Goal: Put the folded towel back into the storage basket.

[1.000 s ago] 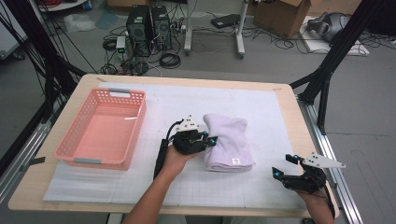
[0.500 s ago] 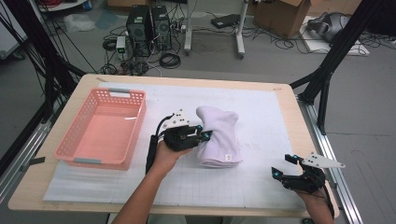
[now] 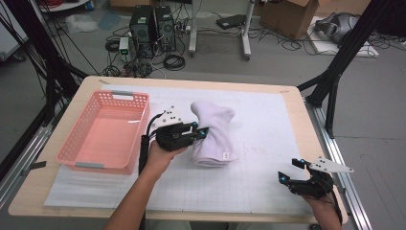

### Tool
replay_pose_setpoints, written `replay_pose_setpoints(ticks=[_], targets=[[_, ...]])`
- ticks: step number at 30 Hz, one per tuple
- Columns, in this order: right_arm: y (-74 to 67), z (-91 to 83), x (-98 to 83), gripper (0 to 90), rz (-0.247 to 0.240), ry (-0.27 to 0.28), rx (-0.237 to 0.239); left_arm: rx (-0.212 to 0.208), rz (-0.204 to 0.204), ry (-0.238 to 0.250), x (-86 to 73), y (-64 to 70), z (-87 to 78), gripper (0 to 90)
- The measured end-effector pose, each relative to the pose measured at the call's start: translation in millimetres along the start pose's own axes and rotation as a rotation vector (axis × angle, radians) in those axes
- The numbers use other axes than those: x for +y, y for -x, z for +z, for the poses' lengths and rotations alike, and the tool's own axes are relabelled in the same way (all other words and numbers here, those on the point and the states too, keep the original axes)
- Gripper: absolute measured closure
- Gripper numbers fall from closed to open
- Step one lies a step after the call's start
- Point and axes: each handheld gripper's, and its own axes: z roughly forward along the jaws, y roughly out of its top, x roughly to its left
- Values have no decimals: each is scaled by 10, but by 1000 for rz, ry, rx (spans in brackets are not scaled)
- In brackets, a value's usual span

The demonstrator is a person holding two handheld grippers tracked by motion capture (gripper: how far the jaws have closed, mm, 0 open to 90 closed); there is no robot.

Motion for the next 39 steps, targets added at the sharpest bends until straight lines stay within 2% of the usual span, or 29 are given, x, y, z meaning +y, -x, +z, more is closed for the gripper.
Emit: replay_pose_setpoints(ticks=[10,21,30,35,39], targets=[[-6,17,8,179,-1,0,0,28,-11,37,81,-113,-262,761],[-22,19,16,179,1,1,1,37,-32,81,201,-239,-554,761],[-21,23,18,179,3,1,0,75,-22,89,292,-345,-792,760],[-20,26,19,179,4,3,-1,98,-30,102,344,-426,-948,761],[-24,38,21,179,1,-3,0,116,-28,89,397,-495,-1048,761]])
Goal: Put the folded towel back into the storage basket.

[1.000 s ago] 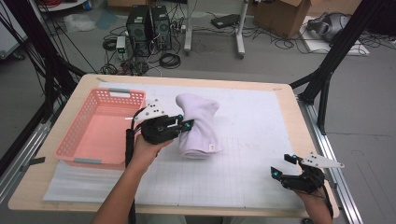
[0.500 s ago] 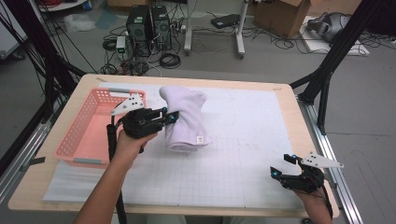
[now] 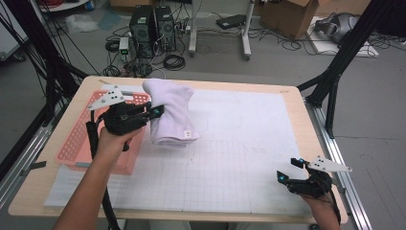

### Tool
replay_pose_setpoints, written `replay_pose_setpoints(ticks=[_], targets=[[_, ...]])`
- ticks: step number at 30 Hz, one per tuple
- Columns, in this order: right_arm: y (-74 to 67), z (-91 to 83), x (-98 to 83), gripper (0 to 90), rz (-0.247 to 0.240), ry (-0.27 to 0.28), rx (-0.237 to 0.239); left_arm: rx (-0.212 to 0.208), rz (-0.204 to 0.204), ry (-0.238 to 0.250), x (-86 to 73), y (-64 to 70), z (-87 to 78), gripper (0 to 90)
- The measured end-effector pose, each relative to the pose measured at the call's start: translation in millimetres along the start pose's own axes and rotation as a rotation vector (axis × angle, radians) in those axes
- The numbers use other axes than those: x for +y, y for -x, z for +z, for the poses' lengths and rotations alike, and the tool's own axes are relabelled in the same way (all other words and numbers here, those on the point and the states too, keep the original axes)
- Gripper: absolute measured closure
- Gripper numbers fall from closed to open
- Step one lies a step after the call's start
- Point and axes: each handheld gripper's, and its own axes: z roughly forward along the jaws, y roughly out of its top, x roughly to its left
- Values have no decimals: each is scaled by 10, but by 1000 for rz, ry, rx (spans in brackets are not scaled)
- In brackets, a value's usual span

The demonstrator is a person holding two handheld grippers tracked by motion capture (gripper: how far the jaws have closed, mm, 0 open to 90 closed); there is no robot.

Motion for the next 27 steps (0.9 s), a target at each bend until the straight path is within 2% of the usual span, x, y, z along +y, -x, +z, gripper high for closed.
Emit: replay_pose_setpoints(ticks=[13,27], targets=[[-23,20,17,180,1,0,-2,47,-22,40,101,-246,-342,760],[-32,31,35,179,8,-2,-17,47,-44,78,174,-476,-714,761]])
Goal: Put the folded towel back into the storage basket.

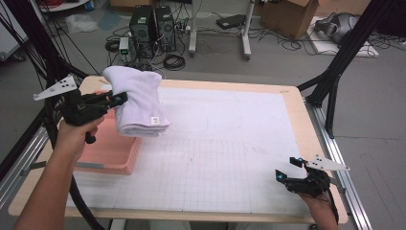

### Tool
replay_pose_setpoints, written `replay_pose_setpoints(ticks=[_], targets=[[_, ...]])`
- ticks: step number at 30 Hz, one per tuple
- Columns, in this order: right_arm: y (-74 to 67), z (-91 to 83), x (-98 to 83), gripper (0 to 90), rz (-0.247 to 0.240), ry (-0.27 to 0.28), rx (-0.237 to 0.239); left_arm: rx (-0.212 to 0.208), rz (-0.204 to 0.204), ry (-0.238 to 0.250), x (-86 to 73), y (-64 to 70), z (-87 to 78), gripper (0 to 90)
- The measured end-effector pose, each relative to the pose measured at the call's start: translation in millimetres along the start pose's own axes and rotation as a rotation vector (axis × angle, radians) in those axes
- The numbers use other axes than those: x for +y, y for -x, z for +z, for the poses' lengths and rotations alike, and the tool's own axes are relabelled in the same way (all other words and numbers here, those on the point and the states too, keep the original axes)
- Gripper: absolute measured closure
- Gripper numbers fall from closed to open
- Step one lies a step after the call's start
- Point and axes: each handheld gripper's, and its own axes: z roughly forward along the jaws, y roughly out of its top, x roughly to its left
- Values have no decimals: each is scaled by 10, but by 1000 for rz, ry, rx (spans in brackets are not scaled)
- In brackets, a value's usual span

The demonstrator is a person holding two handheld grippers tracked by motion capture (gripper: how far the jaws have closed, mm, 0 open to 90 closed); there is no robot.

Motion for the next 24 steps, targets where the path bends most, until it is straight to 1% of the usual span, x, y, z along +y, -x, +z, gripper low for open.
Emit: replay_pose_setpoints(ticks=[1,2,4,7,12,16,24], targets=[[2,3,3,179,-7,3,-3,-2,-3,2,5,-16,-27,761],[-2,4,7,180,-6,3,-4,-6,4,-1,11,-37,-57,761],[-8,5,10,179,-2,2,-4,-6,-3,7,23,-67,-114,761],[-11,4,17,179,0,2,-9,-4,-1,19,36,-117,-212,761],[-15,9,19,180,-6,0,-11,2,1,24,17,-193,-360,761],[-14,15,21,180,-3,-1,-16,10,4,31,-11,-254,-450,761],[-29,39,24,179,-6,-10,-18,27,-12,46,-52,-385,-604,761]])
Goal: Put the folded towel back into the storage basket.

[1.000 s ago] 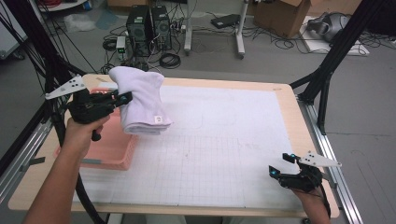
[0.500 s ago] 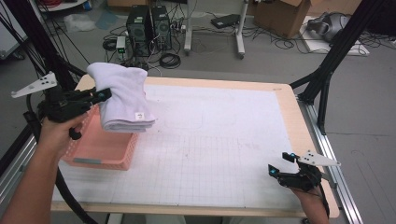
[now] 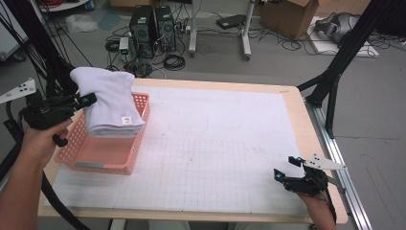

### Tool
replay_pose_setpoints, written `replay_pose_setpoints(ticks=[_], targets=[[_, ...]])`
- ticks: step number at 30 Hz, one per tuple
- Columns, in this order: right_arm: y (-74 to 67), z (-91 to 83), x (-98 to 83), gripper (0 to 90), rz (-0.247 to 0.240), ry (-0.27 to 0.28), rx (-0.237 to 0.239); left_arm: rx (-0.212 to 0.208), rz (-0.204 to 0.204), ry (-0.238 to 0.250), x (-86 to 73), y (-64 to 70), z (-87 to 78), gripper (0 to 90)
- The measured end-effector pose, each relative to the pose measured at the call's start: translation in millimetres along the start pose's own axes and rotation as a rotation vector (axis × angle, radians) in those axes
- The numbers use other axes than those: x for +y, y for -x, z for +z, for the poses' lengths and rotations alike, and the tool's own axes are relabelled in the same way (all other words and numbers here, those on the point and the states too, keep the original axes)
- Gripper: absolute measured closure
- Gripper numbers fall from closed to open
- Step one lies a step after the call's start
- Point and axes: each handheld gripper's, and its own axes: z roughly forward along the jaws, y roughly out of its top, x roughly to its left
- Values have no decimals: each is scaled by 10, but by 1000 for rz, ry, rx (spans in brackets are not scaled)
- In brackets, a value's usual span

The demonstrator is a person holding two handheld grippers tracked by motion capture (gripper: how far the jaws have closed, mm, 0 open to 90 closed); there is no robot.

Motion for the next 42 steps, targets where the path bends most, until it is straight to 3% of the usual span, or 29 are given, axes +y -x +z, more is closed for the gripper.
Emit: replay_pose_setpoints(ticks=[7,21,30,36,42], targets=[[-10,15,5,180,-6,-4,-6,9,-12,-1,-67,-122,-99,760],[-30,45,6,179,-10,-16,-11,30,-66,-36,-428,-302,-187,758],[-34,41,6,179,-11,-16,-13,52,-93,-79,-667,-360,-153,756],[-28,38,3,180,-15,-14,-14,65,-101,-124,-748,-384,-99,752],[-31,28,1,179,-6,-17,-14,99,-143,-167,-771,-422,-79,725]])
